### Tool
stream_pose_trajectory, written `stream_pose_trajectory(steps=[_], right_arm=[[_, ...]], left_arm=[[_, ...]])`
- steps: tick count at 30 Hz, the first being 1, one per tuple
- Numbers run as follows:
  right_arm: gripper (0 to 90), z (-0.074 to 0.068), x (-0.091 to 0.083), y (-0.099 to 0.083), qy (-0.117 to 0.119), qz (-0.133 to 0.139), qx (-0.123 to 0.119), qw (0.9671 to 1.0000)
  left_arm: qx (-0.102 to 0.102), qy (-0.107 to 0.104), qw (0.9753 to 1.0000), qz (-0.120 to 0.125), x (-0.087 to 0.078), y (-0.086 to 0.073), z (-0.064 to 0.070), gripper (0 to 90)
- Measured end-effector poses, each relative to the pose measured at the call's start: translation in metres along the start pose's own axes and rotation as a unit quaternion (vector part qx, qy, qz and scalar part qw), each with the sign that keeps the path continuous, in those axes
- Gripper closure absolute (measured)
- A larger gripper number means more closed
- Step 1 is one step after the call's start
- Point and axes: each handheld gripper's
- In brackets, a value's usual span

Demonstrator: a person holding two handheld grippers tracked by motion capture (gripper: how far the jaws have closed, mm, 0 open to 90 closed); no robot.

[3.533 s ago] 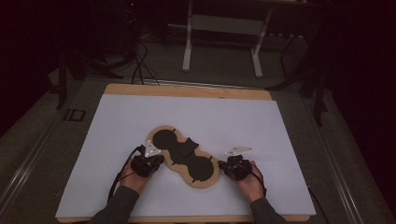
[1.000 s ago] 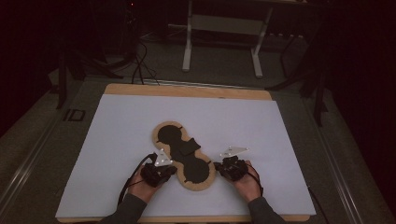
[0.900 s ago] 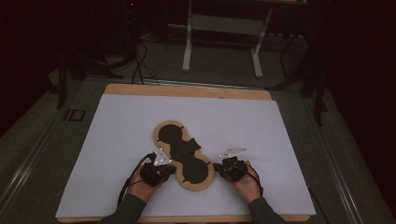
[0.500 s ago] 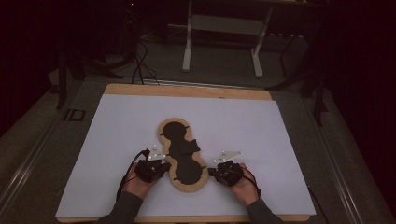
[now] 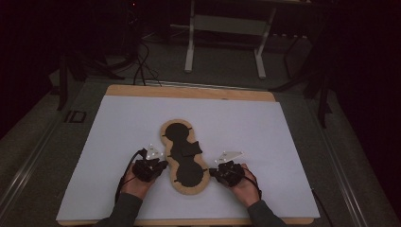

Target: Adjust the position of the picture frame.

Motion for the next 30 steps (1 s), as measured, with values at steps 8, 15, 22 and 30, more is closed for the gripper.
stream_pose_trajectory(steps=[8,15,22,30], right_arm=[[90.0,0.002,0.002,0.001,0.006,0.006,0.013,0.9999],[90.0,-0.003,0.002,0.000,0.013,0.005,0.003,0.9999],[90.0,-0.011,0.002,-0.001,0.020,0.000,-0.010,0.9997],[90.0,-0.017,0.002,-0.001,0.027,-0.003,-0.023,0.9994]], left_arm=[[0.006,0.008,0.9999,-0.006,0.008,0.001,-0.001,89.7],[-0.002,-0.003,1.0000,0.000,0.009,0.000,-0.005,90.0],[0.000,0.001,1.0000,0.002,0.009,0.000,-0.006,90.0],[0.004,0.006,1.0000,0.004,0.010,0.001,-0.006,90.0]])
Point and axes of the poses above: each handheld gripper's, and its own axes: x roughly forward along the jaws, y roughly out of its top, z roughly to its right, and after that the axes turned 3 degrees about x, right-handed
